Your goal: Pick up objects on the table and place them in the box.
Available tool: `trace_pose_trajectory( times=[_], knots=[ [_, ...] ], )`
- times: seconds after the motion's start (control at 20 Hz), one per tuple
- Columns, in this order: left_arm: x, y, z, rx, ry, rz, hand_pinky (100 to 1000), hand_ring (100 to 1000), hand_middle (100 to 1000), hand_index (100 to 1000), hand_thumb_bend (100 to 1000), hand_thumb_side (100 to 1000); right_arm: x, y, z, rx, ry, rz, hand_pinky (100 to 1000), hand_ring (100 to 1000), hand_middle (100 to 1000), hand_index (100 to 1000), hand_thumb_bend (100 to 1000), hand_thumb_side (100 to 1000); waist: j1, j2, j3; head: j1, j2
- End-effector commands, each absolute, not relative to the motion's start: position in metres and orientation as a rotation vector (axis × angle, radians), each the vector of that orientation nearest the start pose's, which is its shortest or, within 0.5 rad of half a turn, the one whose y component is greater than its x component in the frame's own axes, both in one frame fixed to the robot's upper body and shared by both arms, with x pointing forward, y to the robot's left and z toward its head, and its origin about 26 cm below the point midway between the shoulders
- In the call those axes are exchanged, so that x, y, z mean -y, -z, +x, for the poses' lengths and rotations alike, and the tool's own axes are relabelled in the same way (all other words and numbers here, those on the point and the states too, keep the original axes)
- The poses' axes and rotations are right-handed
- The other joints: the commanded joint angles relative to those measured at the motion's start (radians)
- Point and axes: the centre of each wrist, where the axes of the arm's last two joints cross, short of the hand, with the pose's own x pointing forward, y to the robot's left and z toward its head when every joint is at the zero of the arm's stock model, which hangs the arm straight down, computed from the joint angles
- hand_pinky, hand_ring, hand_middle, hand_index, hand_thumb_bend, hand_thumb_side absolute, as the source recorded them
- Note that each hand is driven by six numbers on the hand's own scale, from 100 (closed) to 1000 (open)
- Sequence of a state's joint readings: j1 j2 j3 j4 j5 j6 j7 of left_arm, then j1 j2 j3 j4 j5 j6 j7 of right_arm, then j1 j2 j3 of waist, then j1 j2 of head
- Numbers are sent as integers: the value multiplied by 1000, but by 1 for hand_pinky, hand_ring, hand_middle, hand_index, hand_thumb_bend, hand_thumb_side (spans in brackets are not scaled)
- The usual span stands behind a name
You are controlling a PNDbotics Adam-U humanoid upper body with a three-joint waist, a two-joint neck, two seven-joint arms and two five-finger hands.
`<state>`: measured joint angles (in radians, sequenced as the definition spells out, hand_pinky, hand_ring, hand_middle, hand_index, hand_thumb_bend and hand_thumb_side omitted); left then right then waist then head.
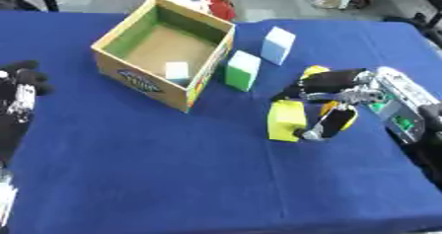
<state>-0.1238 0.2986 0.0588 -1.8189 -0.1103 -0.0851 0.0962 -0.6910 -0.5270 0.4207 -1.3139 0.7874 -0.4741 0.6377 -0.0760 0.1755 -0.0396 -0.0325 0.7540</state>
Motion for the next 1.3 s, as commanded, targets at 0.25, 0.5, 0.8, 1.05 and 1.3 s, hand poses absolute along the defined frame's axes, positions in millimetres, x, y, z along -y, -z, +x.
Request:
trace_pose_trajectory(
  times=[0.25,0.5,0.8,1.05,1.3],
  knots=[
    [-303,-118,297,2051,257,408,681,587,587,782,100,699,244,-188,420,1614,-2022,-664,785,757,520,952,100,249,0,-21,0,7,-14],
    [-300,-120,299,2057,270,395,682,587,587,782,100,698,228,-238,435,1735,-1928,-747,788,754,537,959,100,197,1,-18,22,-3,-18],
    [-291,-127,304,2090,305,344,682,587,587,782,100,693,200,-268,463,1780,-1811,-817,785,749,547,963,100,178,-6,-9,107,-52,-32],
    [-285,-133,307,2107,334,310,682,586,586,782,100,693,181,-256,487,1710,-1739,-852,790,766,654,975,100,229,-11,3,172,-103,-41],
    [-282,-135,308,2115,346,290,682,585,585,782,100,693,163,-225,500,1605,-1738,-828,817,826,841,1000,101,516,-10,10,187,-132,-39]
  ],
)
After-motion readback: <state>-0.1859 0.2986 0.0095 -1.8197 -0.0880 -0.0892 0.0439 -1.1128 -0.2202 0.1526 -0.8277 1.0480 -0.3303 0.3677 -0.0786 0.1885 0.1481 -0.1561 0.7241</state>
